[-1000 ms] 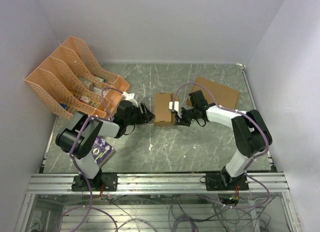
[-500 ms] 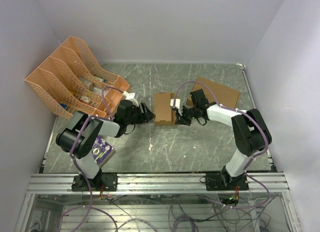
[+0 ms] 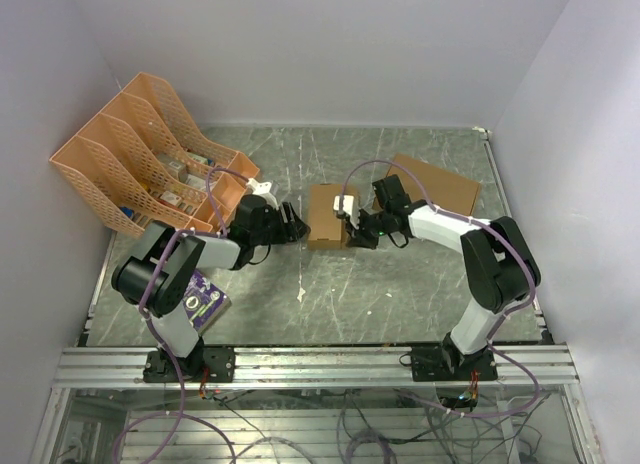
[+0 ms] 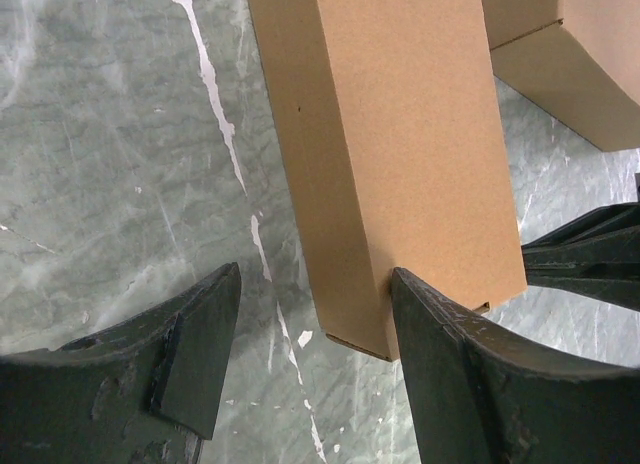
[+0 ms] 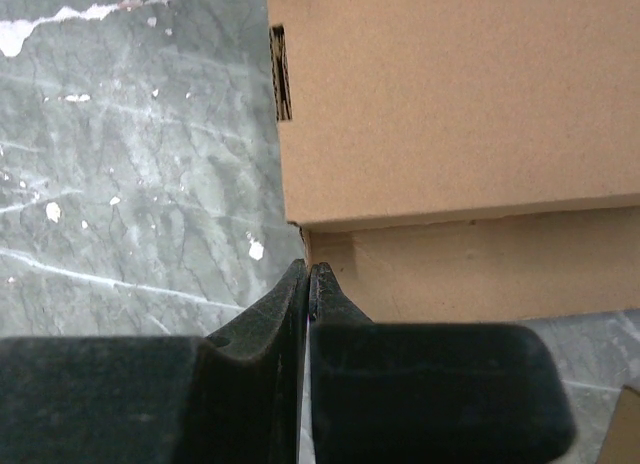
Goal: Fold the paper box
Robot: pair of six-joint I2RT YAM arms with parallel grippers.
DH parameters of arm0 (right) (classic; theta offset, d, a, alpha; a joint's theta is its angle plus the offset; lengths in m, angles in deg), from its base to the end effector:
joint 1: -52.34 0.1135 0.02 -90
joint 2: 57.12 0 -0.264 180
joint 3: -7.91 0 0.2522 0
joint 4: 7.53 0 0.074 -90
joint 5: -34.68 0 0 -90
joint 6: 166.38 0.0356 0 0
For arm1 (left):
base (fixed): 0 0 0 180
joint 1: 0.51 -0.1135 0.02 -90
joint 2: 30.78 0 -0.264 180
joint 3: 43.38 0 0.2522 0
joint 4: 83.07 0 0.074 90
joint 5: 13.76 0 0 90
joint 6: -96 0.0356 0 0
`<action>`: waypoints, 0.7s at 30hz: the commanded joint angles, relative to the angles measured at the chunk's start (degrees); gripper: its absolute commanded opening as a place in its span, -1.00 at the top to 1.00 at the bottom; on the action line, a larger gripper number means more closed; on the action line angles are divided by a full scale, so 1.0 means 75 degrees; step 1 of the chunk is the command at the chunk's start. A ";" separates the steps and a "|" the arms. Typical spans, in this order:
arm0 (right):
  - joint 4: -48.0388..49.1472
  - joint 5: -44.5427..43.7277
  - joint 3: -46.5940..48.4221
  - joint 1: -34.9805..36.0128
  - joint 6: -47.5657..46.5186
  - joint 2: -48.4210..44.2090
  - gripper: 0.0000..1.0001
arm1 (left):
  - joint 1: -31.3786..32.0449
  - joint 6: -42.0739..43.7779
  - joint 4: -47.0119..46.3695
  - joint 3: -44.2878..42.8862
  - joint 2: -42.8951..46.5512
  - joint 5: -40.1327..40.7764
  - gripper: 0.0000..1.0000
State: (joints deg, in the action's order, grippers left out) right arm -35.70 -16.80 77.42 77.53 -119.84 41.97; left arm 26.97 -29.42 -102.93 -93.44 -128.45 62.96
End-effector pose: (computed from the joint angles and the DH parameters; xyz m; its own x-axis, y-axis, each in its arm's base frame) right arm 0.2941 0.1628 0.1635 -0.1196 -0.6510 -0.7496 -0.9864 0.1636 0.0153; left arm 0.2814 -0.1556 0.1383 -0.7014 -0.2710 -0.6592 0.2736 0.7517 -0.6001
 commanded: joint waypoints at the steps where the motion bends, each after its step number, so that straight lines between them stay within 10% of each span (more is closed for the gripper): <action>1: -0.0106 -0.0326 0.0589 0.0298 0.0300 0.0109 1.00 | 0.0144 0.0313 0.0484 -0.0179 -0.0195 -0.0004 -0.44; 13: -0.0811 -0.1079 0.1334 0.1010 0.0390 0.0440 0.99 | 0.0383 0.0618 0.0985 -0.0570 -0.0220 0.0086 -0.44; 21: -0.1892 -0.0996 0.1573 0.0685 -0.0088 0.0264 0.45 | 0.0267 0.0681 0.1488 -0.0704 -0.0006 0.0419 -0.47</action>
State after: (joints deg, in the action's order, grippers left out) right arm -45.65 -25.56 88.21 84.35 -118.09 46.19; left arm 29.27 -26.34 -97.01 -97.50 -128.78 63.64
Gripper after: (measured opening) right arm 0.209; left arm 0.729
